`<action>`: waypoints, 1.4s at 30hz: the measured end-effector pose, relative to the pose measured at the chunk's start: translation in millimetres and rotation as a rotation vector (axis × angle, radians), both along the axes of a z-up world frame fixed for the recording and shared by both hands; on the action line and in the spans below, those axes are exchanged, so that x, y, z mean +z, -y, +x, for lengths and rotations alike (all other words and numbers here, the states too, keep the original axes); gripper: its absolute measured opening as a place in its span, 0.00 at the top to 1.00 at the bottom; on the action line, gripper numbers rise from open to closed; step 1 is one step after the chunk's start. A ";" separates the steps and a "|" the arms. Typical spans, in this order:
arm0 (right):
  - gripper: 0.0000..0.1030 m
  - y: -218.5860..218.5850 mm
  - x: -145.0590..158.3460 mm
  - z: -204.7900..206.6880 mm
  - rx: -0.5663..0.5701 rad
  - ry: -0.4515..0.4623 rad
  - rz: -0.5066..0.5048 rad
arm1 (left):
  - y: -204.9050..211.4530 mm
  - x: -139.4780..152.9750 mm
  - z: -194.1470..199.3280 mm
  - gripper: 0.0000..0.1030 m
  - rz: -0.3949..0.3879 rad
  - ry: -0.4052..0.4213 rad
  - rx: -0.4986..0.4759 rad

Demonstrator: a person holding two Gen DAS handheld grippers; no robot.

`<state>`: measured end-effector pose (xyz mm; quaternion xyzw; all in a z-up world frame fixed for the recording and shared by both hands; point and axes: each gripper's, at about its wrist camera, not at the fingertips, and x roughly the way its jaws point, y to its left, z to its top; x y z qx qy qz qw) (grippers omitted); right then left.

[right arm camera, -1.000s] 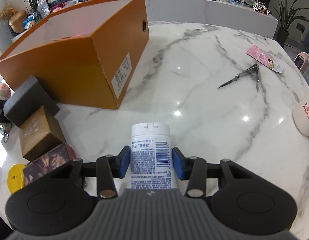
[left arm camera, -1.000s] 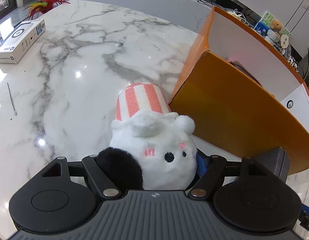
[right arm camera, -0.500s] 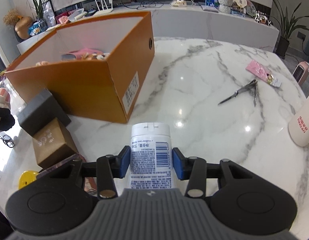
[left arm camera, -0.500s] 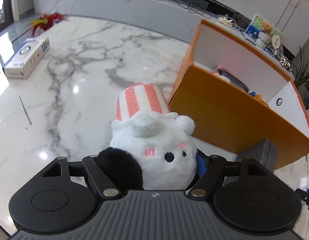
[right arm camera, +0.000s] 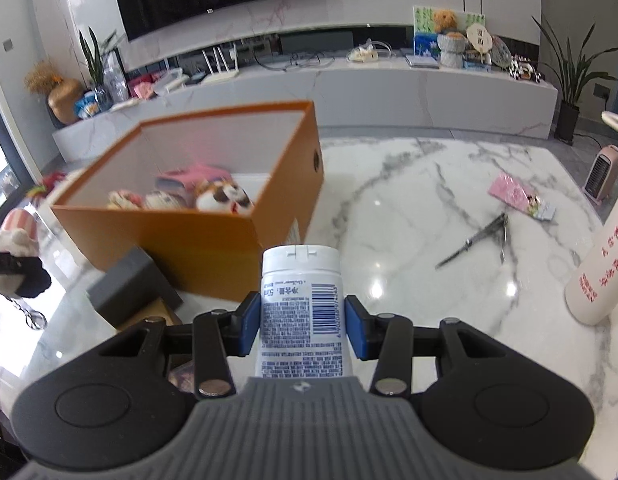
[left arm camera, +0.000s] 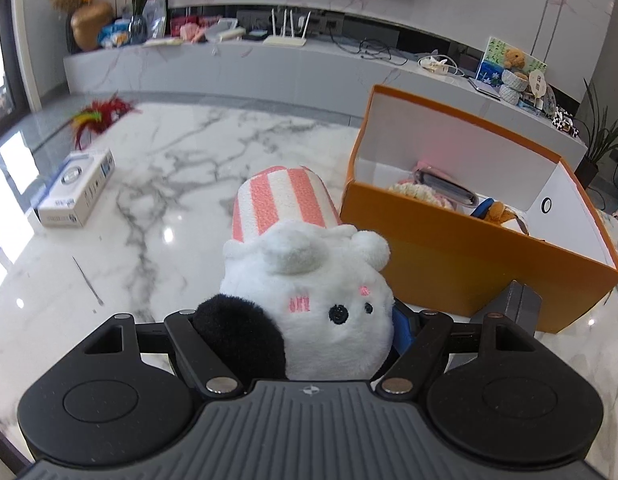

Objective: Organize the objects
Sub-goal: 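Lift the bunny and Vaseline tube and carry both over the orange box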

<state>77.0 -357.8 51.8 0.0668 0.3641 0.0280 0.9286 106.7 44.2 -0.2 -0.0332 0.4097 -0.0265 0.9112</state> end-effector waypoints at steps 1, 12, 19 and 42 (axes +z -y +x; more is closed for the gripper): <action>0.55 -2.0 3.5 -1.4 0.004 0.009 0.004 | 1.2 1.7 -1.5 0.15 0.009 0.009 -0.003; 0.55 -20.5 31.7 -9.0 0.044 0.093 0.056 | 9.3 24.0 -14.7 0.15 0.057 0.089 -0.024; 0.55 -35.8 46.4 -11.5 0.075 0.126 0.093 | 14.4 36.6 -22.0 0.15 0.072 0.132 -0.027; 0.54 -82.6 112.7 34.1 0.122 0.283 0.166 | 63.7 102.7 34.9 0.15 -0.003 0.298 -0.118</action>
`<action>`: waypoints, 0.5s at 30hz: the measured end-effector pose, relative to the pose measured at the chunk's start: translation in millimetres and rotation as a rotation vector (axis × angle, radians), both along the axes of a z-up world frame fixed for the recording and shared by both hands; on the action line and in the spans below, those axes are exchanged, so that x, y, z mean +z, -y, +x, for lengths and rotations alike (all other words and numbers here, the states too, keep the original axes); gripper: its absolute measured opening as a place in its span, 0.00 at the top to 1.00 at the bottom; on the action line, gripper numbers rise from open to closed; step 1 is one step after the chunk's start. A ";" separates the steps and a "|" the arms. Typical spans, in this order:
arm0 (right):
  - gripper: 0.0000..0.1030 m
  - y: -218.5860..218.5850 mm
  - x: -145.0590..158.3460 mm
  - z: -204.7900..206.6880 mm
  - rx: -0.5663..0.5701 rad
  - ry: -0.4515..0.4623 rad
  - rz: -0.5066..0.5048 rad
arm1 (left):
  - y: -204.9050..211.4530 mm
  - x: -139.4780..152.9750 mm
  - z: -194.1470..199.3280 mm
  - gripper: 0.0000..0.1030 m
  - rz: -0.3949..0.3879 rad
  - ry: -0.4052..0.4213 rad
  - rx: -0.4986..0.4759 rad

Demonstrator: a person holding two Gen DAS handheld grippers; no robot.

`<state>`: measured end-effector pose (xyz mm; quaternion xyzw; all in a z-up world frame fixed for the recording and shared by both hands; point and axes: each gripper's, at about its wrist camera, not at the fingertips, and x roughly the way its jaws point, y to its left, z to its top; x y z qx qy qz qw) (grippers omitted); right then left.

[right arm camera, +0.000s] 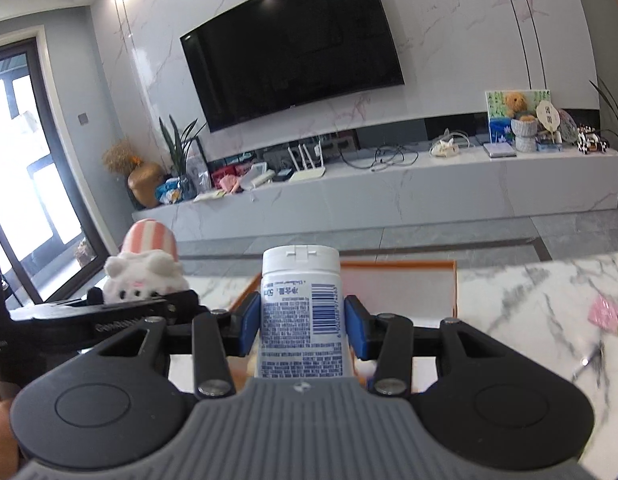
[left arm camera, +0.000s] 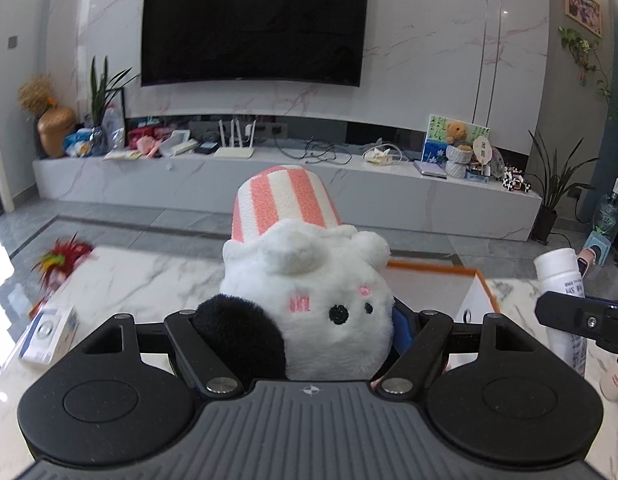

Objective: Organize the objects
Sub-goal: 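Lift the bunny and Vaseline tube and carry both over the orange box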

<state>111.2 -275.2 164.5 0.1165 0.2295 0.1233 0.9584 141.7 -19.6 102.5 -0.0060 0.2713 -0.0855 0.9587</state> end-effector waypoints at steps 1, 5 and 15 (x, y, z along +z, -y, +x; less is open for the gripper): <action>0.54 0.4 -1.1 8.7 -0.006 0.003 0.004 | 2.3 -1.5 9.9 0.15 -0.003 0.003 -0.002; 0.54 5.5 -21.3 45.1 -0.033 -0.014 0.057 | 8.4 -17.6 44.9 0.15 -0.034 -0.014 -0.021; 0.54 -10.4 -76.9 113.0 -0.055 -0.138 0.080 | 11.3 -63.1 95.9 0.15 -0.063 -0.130 -0.008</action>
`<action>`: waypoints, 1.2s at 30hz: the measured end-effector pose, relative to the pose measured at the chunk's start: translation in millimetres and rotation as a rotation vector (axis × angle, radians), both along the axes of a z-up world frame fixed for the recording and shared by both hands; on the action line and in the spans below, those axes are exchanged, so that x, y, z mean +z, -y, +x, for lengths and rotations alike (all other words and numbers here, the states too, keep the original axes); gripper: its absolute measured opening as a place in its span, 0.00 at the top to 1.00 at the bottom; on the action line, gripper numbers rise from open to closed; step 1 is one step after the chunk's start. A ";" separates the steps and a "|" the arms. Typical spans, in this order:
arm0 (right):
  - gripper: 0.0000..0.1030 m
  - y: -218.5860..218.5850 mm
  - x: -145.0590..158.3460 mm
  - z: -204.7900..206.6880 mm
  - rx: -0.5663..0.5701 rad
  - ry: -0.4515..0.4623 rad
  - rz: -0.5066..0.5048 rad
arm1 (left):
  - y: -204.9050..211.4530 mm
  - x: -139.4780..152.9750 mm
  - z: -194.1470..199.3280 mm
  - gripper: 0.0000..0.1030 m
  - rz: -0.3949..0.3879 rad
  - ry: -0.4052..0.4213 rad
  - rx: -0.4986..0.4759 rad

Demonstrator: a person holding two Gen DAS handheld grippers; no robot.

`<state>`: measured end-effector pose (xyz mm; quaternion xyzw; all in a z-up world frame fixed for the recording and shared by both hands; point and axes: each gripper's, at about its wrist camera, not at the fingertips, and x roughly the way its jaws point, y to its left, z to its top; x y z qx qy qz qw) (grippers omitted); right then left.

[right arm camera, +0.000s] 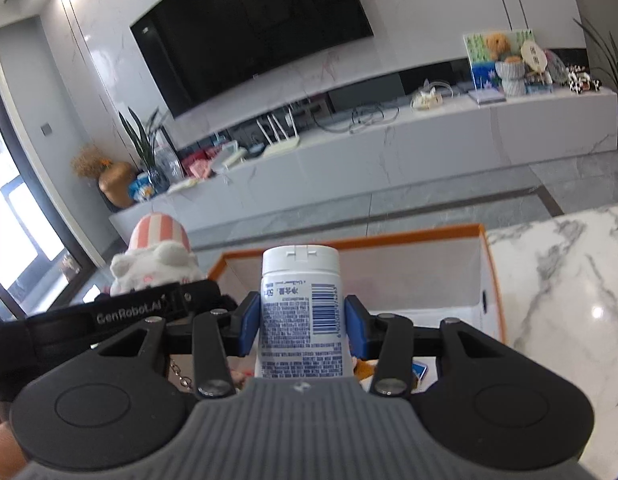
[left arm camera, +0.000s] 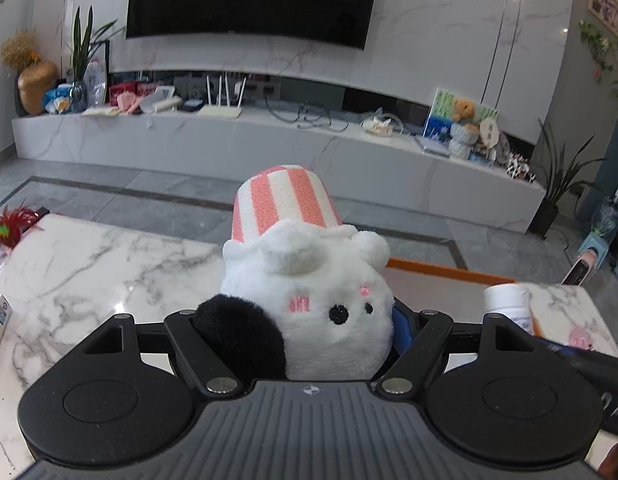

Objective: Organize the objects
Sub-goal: 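Lift the bunny and Vaseline tube and carry both over the orange box, then lower the bunny and tube into the box and open both grippers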

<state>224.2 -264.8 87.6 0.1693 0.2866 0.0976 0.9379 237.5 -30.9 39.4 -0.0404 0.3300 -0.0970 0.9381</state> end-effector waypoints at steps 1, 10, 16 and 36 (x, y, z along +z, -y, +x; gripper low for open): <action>0.55 -2.5 -4.6 3.3 0.003 -0.011 -0.002 | 0.4 -3.7 3.4 0.15 0.008 -0.013 0.001; 0.54 -19.1 -34.0 19.8 0.035 -0.098 -0.063 | 10.1 -25.4 31.8 0.15 0.073 -0.108 -0.001; 0.54 -27.7 -43.3 24.7 0.043 -0.130 -0.118 | 17.0 -33.3 39.5 0.15 0.108 -0.155 -0.014; 0.54 -44.6 -63.0 33.4 0.058 -0.212 -0.208 | 39.0 -47.1 43.0 0.14 0.197 -0.197 -0.056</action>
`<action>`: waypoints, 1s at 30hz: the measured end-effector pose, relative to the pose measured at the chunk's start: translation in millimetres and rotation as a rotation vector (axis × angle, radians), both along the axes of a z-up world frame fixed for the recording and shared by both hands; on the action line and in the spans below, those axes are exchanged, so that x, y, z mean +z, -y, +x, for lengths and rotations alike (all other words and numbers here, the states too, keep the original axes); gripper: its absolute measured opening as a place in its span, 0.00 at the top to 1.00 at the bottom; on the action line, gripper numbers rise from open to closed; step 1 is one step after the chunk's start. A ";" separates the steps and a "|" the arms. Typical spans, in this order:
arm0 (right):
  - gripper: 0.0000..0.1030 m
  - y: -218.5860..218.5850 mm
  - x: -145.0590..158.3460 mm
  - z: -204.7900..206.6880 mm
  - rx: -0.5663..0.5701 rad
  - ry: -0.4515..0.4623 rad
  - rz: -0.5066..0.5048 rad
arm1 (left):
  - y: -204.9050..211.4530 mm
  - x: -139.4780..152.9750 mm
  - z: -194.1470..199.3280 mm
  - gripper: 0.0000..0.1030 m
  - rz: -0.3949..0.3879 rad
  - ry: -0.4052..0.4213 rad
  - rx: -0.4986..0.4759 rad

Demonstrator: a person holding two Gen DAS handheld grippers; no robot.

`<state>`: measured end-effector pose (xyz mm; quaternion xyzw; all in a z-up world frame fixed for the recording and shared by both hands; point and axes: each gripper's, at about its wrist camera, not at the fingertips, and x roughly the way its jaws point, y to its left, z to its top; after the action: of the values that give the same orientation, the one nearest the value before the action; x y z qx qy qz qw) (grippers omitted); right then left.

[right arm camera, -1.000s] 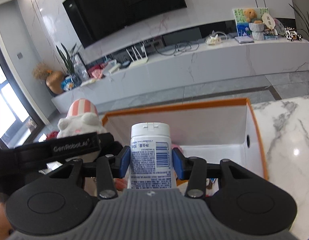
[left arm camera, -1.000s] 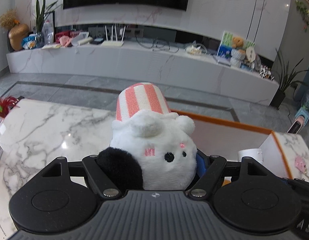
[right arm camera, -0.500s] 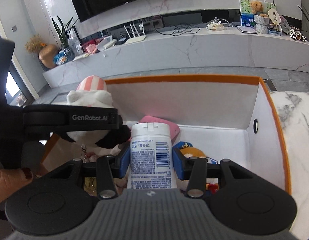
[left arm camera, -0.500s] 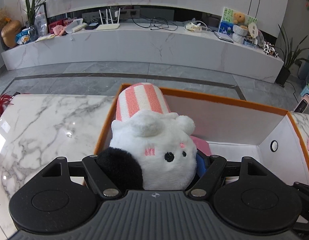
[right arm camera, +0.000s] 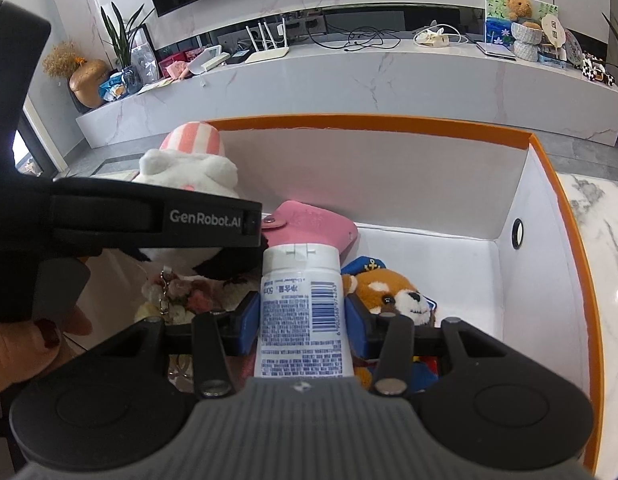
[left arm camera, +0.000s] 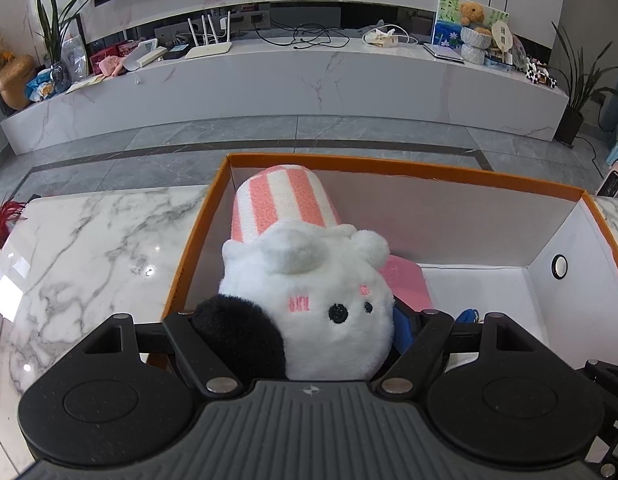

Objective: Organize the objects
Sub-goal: 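Lower the bunny and tube into the box and open both grippers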

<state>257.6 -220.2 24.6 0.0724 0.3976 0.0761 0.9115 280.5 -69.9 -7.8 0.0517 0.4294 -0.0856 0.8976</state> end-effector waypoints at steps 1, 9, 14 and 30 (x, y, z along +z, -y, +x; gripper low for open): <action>0.54 0.2 -0.2 0.2 -0.002 0.000 0.003 | 0.3 0.0 0.2 0.14 0.001 0.000 0.000; 0.53 -3.7 -0.8 -0.5 -0.018 -0.001 0.003 | 3.1 -0.7 -0.2 0.13 0.007 -0.001 0.006; 0.45 -7.3 0.8 -3.1 -0.020 0.007 0.006 | 3.8 -0.5 -0.5 0.12 0.021 0.001 0.003; 0.30 -1.8 7.3 -8.0 -0.028 0.027 0.005 | 8.8 9.7 -6.5 0.11 0.043 0.041 0.022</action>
<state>249.6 -218.4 31.9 0.0791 0.3842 0.0654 0.9175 274.0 -78.7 2.0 0.0679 0.4130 -0.0652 0.9059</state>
